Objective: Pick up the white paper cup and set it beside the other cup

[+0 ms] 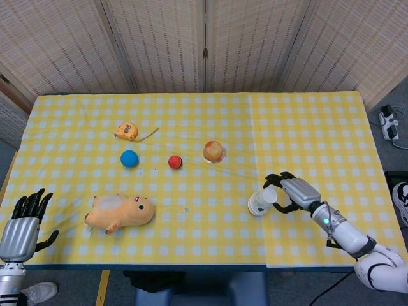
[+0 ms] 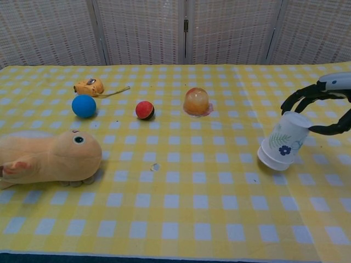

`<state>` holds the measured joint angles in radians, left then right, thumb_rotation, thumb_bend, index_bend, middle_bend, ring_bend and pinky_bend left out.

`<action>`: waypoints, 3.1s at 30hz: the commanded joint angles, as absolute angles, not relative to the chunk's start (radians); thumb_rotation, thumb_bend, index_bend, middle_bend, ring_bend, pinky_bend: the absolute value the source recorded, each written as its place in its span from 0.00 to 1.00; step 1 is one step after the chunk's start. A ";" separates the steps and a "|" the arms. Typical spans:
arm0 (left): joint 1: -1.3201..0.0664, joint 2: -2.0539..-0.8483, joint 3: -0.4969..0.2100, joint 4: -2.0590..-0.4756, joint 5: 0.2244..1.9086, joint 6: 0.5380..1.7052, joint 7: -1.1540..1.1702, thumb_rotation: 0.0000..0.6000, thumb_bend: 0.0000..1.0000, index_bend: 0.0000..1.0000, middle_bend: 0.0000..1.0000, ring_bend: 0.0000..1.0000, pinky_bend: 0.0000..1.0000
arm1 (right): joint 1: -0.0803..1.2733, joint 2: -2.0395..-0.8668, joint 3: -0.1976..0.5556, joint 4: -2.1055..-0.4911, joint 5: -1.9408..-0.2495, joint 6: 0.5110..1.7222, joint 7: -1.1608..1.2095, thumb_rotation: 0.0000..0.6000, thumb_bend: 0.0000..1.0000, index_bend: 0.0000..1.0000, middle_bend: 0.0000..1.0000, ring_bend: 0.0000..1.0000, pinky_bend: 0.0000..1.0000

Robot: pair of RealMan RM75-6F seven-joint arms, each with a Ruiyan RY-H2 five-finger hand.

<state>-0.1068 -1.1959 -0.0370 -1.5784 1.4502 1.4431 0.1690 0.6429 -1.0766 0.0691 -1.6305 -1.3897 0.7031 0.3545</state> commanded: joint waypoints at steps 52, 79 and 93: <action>-0.111 -1.201 -0.036 -1.577 1.457 1.447 0.166 1.00 0.32 0.03 0.00 0.00 0.00 | 0.715 -1.065 0.113 -1.724 -1.389 0.720 0.214 1.00 0.49 0.35 0.17 0.20 0.17; -0.101 -1.214 -0.029 -1.537 1.454 1.443 0.129 1.00 0.32 0.03 0.00 0.00 0.00 | 0.792 -1.238 0.094 -1.594 -1.245 0.637 0.065 1.00 0.49 0.33 0.17 0.20 0.17; -0.101 -1.220 -0.030 -1.522 1.452 1.439 0.119 1.00 0.32 0.03 0.00 0.00 0.00 | 0.788 -1.228 0.085 -1.608 -1.227 0.657 0.030 1.00 0.49 0.16 0.16 0.20 0.16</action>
<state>-0.1010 -1.2200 -0.0302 -1.5223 1.4522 1.4392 0.1185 0.7892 -1.2306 0.0855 -1.6055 -1.2259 0.6545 0.0296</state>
